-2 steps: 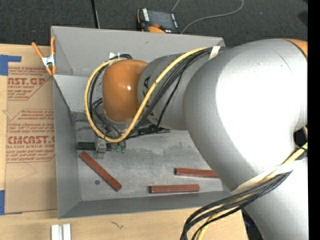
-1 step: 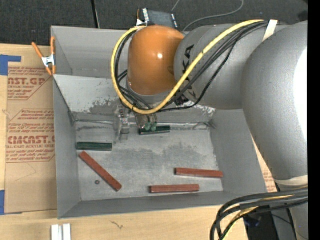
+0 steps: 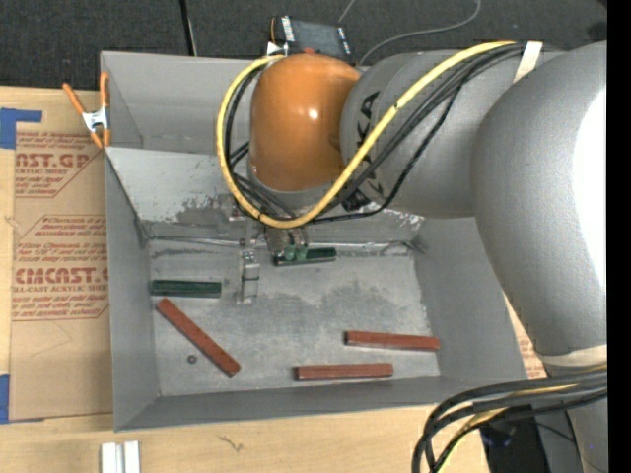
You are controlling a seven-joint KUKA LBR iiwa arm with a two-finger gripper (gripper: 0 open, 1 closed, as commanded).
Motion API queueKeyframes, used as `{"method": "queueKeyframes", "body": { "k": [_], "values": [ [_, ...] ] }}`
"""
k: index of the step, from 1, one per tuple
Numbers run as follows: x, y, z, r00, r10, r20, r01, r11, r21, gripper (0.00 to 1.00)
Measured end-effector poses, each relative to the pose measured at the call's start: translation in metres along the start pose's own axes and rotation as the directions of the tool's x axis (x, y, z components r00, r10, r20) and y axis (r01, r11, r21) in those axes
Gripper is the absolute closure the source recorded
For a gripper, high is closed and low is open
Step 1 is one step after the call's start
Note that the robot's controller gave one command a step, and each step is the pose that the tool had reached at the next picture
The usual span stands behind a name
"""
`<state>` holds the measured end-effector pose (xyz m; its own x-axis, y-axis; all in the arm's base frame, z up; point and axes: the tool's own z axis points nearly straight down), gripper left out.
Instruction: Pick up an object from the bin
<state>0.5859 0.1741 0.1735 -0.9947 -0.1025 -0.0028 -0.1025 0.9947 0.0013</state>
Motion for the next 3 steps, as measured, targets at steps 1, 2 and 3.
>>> {"method": "queueKeyframes", "body": {
  "k": [1,2,3],
  "values": [
    [0.005,0.023,0.109,0.999,-0.034,-0.009,0.034,0.999,0.0,0.0],
    [0.002,0.022,0.103,0.999,-0.032,-0.002,0.032,0.999,-0.001,1.0],
    [0.009,0.038,-0.035,0.999,-0.048,0.008,0.048,0.999,-0.001,1.0]
  ]
}}
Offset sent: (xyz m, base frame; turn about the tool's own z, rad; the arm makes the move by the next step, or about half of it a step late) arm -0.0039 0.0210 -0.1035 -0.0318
